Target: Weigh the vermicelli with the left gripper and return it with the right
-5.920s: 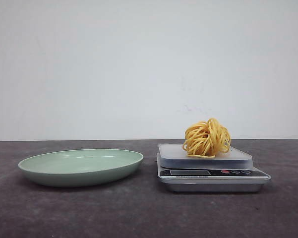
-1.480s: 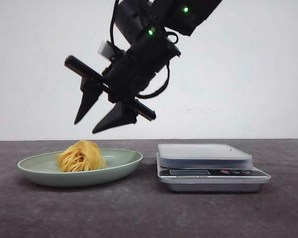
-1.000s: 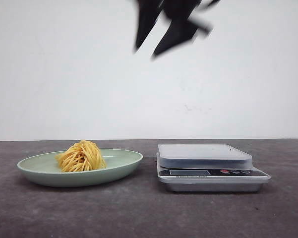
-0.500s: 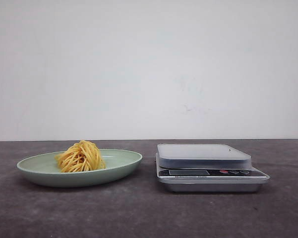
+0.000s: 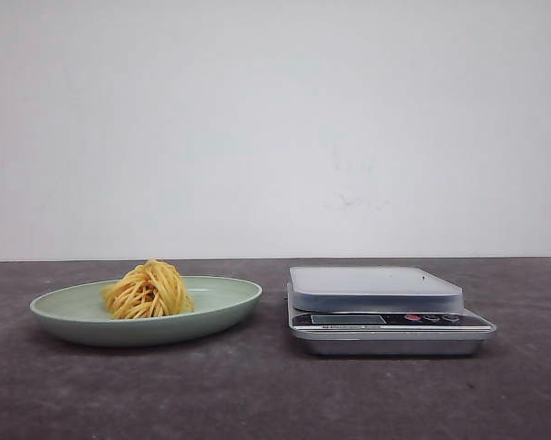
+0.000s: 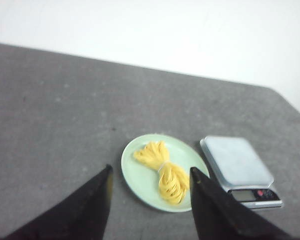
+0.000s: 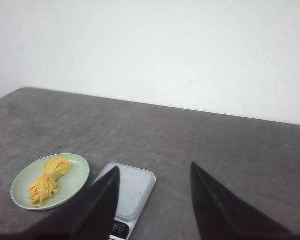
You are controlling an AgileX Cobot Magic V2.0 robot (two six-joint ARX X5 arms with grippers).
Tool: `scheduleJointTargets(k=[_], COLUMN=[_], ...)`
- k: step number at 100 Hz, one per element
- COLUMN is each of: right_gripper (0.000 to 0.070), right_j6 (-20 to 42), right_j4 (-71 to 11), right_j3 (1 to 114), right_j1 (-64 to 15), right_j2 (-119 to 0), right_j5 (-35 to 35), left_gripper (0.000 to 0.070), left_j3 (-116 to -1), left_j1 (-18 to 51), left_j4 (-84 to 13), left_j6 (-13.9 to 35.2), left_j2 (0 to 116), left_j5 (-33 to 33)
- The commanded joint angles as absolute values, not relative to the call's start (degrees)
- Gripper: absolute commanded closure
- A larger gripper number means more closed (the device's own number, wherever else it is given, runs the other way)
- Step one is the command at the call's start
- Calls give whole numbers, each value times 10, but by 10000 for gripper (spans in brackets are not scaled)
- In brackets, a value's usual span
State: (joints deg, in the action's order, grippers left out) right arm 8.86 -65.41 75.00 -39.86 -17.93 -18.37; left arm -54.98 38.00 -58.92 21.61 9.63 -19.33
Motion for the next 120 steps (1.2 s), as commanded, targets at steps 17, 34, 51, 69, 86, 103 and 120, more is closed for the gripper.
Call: scheduleJointTargets(k=[17, 34, 51, 69, 86, 103, 120], right_gripper=[424, 429, 452, 451, 458, 694, 694], right_j6=[102, 114, 121, 124, 131, 135, 135], right_j4=[-583, -481, -450, -451, -439, -449, -453], right_j3=[640, 547, 499, 481, 481, 481, 481], right_j1=[-307, -213, -144, -110, -107, -107, -107], right_j2=[-73, -24, -22, -22, -22, -22, -22], right_j5=[-86, 3, 69, 88, 91, 90, 90], left_gripper=[421, 423, 423, 423, 427, 688, 690], left_j3=[-547, -547, -547, -547, -547, -547, -547], left_j1=[383, 383, 383, 383, 383, 383, 383], left_j4=[-568, -555, -537, -545, -549, -548, -547], left_j6=[206, 202, 195, 186, 187, 185, 184], left_j2=[97, 97, 97, 97, 97, 97, 97], left_j5=[-195, -197, -197, -197, -196, -194, -194])
